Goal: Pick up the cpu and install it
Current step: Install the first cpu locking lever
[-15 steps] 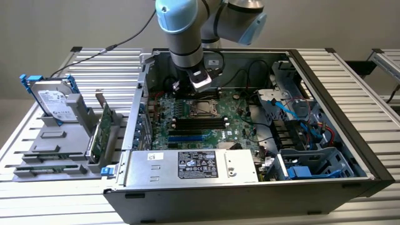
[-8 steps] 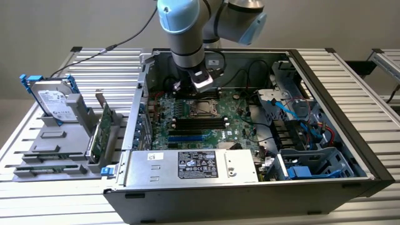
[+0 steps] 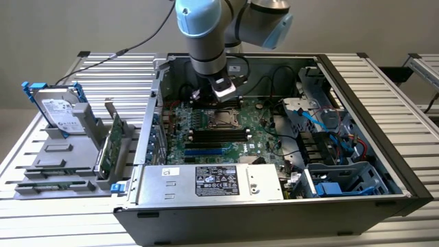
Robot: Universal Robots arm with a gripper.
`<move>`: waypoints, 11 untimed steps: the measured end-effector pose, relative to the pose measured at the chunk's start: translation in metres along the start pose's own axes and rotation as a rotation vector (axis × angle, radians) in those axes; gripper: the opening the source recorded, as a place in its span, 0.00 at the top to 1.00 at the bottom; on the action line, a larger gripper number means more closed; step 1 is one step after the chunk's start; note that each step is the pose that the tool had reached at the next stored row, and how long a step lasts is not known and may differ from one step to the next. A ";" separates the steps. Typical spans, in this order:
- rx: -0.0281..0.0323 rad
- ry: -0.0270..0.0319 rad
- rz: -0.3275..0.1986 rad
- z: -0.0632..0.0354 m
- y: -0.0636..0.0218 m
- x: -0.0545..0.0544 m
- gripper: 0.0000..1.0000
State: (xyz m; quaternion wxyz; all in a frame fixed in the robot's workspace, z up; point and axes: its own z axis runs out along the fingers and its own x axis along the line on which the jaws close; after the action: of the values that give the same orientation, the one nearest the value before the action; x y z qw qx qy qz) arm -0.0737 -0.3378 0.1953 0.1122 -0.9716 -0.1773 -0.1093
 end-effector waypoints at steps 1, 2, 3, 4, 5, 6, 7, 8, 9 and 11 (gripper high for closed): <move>0.0000 0.0000 0.000 0.0002 0.0002 0.000 0.89; 0.0000 -0.0001 0.000 0.0005 0.0004 0.001 0.89; 0.0000 -0.0001 0.000 0.0007 0.0006 0.001 0.89; 0.0000 -0.0001 0.000 0.0009 0.0008 0.002 0.89; 0.0001 0.0000 0.000 0.0012 0.0011 0.002 0.89; 0.0000 0.0000 0.000 0.0015 0.0013 0.003 0.89; 0.0000 0.0000 0.000 0.0017 0.0015 0.003 0.89; 0.0000 0.0000 0.000 0.0019 0.0018 0.003 0.89; 0.0000 0.0000 0.000 0.0022 0.0020 0.004 0.89; 0.0001 0.0000 0.000 0.0026 0.0024 0.005 0.89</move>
State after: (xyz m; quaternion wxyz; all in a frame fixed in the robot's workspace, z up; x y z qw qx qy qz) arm -0.0681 -0.3378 0.1936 0.1122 -0.9716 -0.1774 -0.1093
